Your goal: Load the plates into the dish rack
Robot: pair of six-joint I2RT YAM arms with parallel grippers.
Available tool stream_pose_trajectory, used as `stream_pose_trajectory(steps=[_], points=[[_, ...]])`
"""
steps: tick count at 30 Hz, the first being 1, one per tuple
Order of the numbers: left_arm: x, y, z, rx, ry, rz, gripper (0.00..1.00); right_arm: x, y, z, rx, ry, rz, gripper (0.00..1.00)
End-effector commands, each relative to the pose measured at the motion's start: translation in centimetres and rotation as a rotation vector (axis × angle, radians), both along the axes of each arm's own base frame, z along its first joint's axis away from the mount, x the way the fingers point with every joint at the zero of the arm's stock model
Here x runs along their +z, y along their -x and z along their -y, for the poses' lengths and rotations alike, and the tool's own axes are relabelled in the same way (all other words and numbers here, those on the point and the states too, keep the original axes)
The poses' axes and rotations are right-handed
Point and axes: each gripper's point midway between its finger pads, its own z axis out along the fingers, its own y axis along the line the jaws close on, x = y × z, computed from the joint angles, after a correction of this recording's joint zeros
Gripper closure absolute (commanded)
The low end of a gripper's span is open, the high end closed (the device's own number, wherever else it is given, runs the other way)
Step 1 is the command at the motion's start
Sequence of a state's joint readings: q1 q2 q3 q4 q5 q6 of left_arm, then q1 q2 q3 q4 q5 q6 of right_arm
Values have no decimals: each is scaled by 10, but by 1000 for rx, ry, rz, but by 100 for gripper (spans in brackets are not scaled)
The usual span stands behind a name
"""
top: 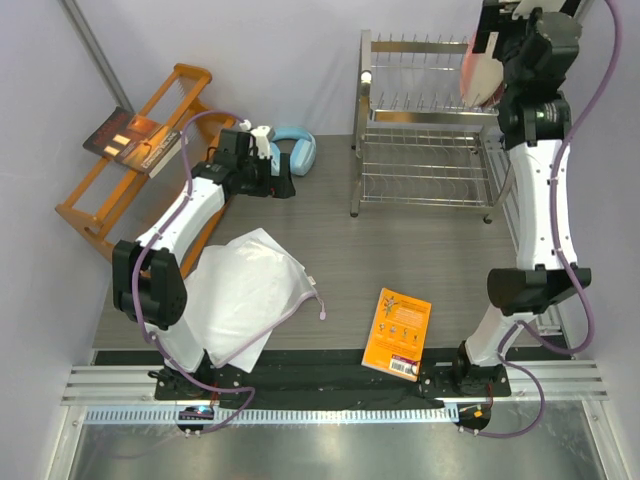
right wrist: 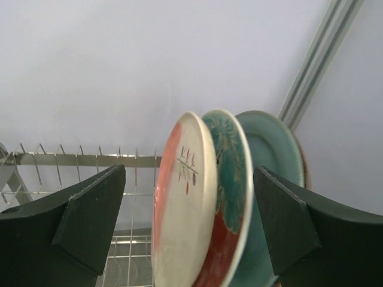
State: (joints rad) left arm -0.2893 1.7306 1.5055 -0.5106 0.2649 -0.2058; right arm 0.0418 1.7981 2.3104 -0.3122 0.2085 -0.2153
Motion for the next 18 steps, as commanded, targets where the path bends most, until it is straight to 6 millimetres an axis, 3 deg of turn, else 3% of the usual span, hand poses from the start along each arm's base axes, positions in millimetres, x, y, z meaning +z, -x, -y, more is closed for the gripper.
stream_pose_trajectory(steps=[1,7,11,12,14,15,16,18], points=[[39,-8,9,-18,33,114,1,82,73,8,-40,43,214,6],[38,-2,16,-36,45,115,1,73,84,14,-70,65,192,6],[48,4,17,-46,29,146,1,89,112,18,-91,59,233,6],[58,5,15,-40,14,176,1,89,117,17,-82,38,234,5],[62,4,1,1,-79,212,0,65,115,8,-23,11,176,0],[70,6,-4,9,-98,237,1,60,135,1,23,0,151,0],[71,6,-13,36,-135,246,1,29,126,-19,134,-10,71,0],[82,11,-21,26,-176,288,0,-6,141,-33,210,-42,-57,0]])
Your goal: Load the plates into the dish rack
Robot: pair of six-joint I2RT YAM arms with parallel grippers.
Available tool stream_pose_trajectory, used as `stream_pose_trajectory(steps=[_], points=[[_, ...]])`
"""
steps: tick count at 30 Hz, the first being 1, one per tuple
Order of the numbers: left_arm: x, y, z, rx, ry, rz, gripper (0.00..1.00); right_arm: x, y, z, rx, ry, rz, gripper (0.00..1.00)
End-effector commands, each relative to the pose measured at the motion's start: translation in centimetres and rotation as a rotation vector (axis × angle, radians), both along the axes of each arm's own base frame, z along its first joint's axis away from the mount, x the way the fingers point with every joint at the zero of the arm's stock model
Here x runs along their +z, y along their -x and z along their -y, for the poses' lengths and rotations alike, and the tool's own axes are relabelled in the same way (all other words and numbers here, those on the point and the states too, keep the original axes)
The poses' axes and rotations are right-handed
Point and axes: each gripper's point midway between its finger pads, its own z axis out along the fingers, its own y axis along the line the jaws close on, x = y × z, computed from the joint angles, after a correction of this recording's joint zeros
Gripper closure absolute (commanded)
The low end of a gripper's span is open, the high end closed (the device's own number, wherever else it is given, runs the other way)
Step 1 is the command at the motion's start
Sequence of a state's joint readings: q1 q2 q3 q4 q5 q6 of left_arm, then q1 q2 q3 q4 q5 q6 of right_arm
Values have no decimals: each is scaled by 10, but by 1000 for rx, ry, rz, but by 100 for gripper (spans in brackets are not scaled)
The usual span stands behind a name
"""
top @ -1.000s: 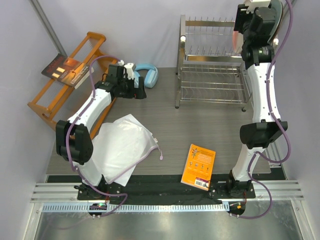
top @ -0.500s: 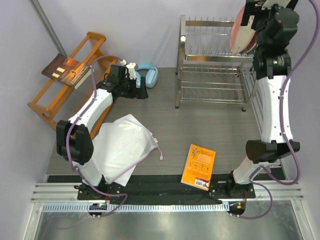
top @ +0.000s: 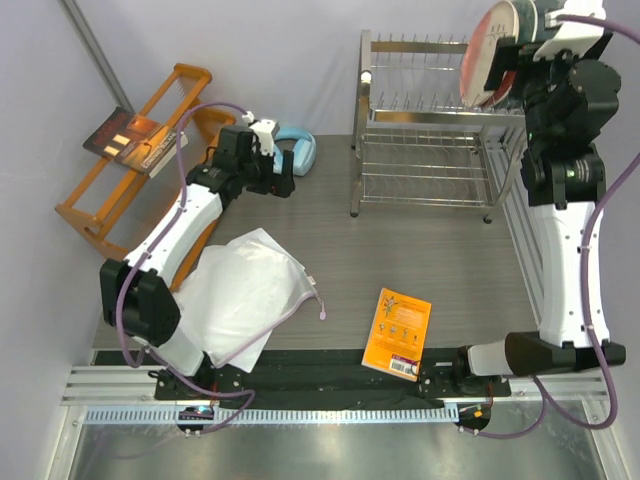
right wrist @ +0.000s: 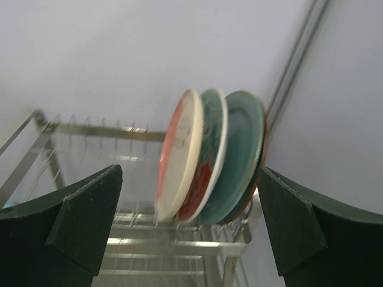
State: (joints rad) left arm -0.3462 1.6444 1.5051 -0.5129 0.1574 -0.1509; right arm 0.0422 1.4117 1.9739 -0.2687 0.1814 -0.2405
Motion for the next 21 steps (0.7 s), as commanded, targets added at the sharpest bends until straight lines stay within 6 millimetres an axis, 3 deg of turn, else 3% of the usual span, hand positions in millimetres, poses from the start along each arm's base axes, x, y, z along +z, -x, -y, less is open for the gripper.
stream_pose_trajectory(steps=[1,2,3,5,6,8,12,13,17,19,21], points=[[47,6,-26,19,-111,171,0,-66,29,-47,257,-100,-223,0],[50,9,-25,-2,-112,179,1,-90,32,-47,255,-130,-308,0],[52,13,-24,-15,-112,186,1,-102,35,-46,243,-149,-345,0],[55,20,-22,-60,-114,202,0,-135,35,-26,113,-202,-435,1],[55,22,-21,-63,-107,201,1,-140,35,-20,75,-207,-453,0],[56,23,-19,-63,-92,191,1,-144,36,2,-50,-191,-473,0],[67,19,-17,-38,-57,192,1,-121,45,35,-232,-112,-460,0],[72,20,-16,-35,-50,201,1,-107,49,39,-252,-95,-437,0],[93,16,-24,4,-59,273,1,-95,60,50,-299,-4,-422,0],[95,15,-24,-7,-64,290,0,-113,56,48,-286,20,-453,0],[95,17,-25,-9,-72,290,1,-116,60,43,-257,-14,-436,0]])
